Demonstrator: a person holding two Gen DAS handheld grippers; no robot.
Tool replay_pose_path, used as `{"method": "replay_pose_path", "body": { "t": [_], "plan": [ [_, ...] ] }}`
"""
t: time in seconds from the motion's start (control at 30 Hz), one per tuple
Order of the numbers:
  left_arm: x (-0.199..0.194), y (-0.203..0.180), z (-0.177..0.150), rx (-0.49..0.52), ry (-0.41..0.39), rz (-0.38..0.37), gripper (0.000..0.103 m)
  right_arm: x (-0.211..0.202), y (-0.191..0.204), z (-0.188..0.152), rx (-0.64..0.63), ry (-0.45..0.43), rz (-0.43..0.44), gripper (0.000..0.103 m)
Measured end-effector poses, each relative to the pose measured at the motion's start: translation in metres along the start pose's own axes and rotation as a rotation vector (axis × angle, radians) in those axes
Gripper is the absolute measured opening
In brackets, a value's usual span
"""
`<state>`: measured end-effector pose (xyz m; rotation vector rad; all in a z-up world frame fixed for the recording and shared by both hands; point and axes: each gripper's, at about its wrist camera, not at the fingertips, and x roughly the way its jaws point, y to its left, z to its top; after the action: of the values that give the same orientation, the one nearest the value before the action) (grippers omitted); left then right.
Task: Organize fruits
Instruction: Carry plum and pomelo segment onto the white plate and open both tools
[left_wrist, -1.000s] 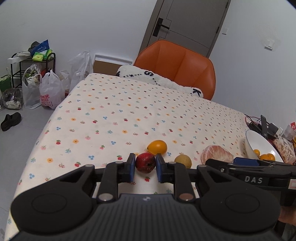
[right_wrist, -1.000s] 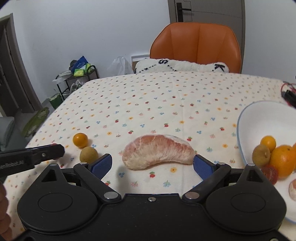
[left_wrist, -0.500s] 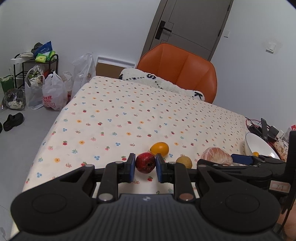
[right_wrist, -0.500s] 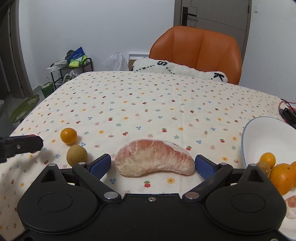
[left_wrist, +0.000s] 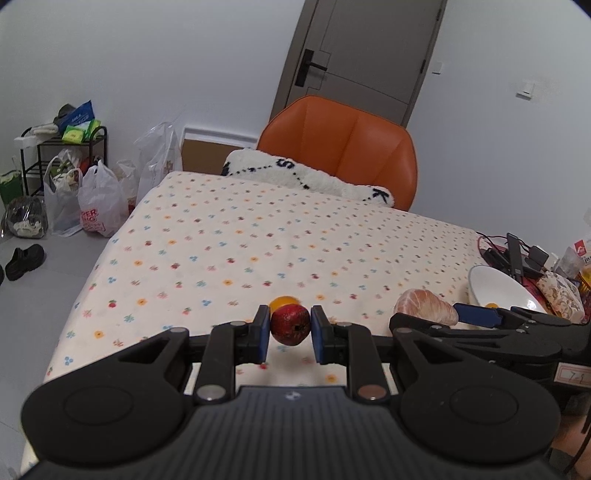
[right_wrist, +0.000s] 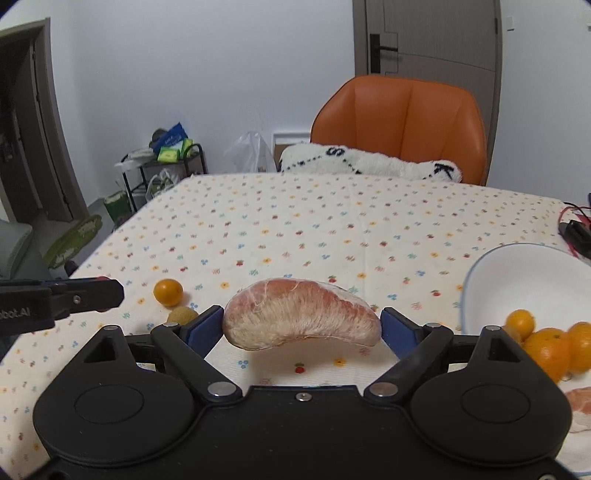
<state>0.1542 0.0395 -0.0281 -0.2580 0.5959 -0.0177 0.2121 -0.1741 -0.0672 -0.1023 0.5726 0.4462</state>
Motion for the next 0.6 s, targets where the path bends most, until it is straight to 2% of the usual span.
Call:
{"method": "replay_pose_path", "body": {
  "t": [0.27, 0.6],
  "plan": [
    [-0.008, -0.04, 0.002, 0.053, -0.018, -0.023, 0.021, -0.034, -0.028, 0.001, 0.038, -0.069, -0.006, 0.088],
    [-0.004, -0.104, -0.003, 0.117, -0.018, -0.067, 0.021, -0.072, -0.081, -0.011, 0.092, -0.126, -0.046, 0.088]
  ]
}}
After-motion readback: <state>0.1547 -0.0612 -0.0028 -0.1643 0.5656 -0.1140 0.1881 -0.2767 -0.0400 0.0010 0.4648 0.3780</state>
